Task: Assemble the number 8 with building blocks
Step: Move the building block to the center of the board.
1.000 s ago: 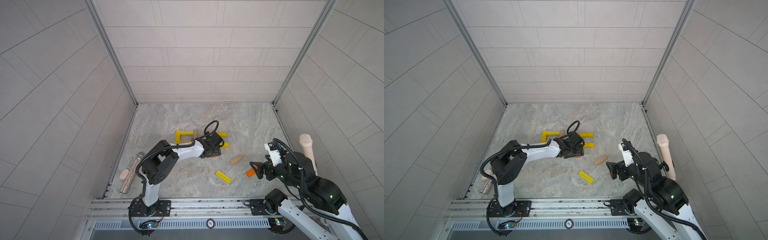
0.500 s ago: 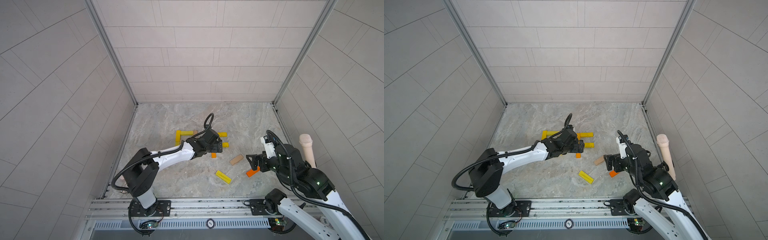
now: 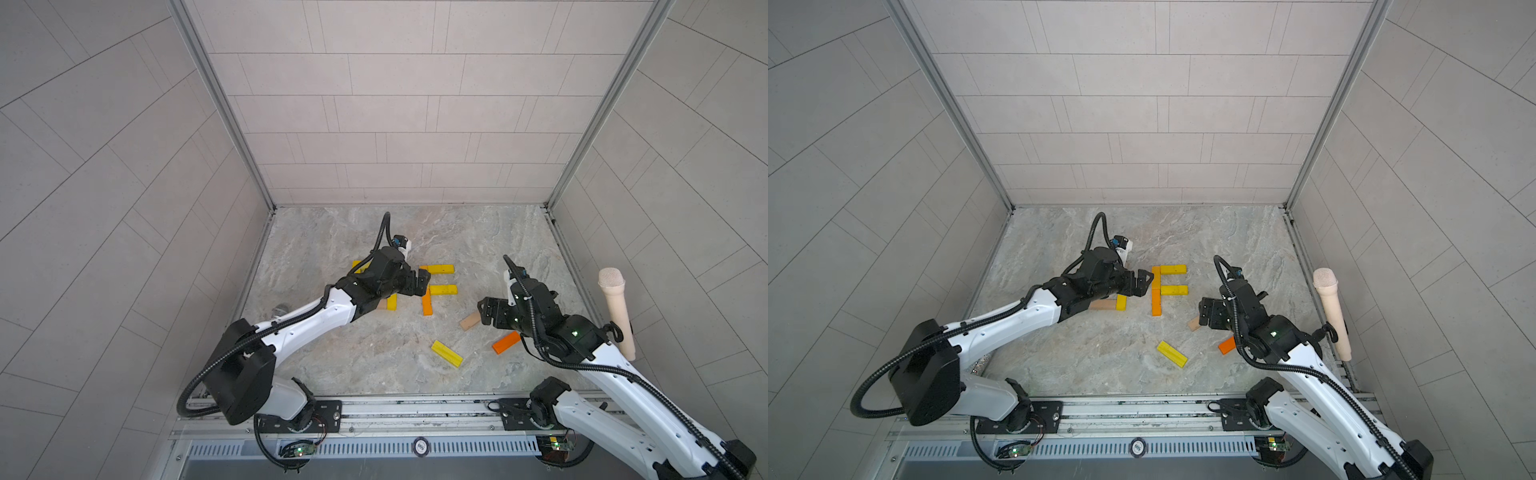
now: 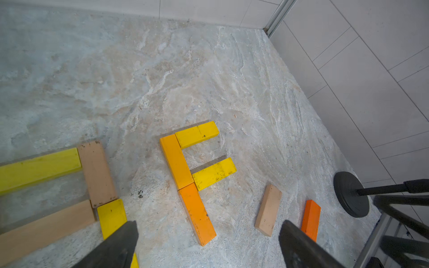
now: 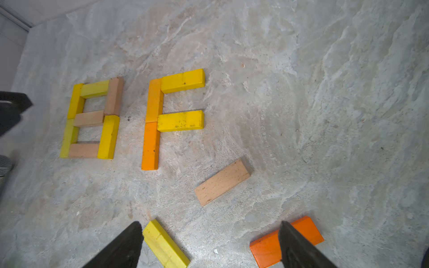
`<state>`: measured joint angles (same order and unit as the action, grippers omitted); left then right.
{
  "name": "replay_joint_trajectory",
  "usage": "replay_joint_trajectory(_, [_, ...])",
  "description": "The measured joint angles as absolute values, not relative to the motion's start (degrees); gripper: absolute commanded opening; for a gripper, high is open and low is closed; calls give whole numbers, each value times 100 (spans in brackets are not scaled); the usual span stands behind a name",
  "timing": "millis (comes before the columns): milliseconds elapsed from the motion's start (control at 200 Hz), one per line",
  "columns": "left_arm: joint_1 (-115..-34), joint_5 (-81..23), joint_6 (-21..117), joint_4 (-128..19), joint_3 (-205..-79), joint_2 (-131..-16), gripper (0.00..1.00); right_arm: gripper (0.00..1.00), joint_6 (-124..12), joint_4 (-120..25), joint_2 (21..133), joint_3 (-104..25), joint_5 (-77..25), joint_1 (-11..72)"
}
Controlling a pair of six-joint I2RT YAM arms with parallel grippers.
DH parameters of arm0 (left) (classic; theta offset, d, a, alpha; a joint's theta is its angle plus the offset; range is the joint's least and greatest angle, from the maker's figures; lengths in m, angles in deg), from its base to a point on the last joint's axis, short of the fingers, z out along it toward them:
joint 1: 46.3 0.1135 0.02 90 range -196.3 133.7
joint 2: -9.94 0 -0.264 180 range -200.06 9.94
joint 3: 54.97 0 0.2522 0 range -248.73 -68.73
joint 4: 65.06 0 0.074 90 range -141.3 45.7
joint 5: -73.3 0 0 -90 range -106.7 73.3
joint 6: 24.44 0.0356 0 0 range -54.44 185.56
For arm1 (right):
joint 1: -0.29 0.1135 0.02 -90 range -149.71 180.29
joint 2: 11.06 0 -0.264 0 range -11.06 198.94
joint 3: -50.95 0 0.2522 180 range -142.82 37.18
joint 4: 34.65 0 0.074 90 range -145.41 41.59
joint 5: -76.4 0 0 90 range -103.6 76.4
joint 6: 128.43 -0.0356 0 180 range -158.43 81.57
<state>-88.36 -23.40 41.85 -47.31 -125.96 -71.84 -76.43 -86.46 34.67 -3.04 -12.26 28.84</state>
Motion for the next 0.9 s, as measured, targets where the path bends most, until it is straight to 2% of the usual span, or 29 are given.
replay_joint_trajectory(390, [-8434, -2981, 5728, -3946, -13951, -7049, 100, 85, -8202, -8071, 4886, -175, -1174, 2889])
replay_joint_trajectory(901, [-8231, -3510, 6115, -3765, -13726, -6924, 100, 79, -8200, -7360, 5493, 37, -874, 2889])
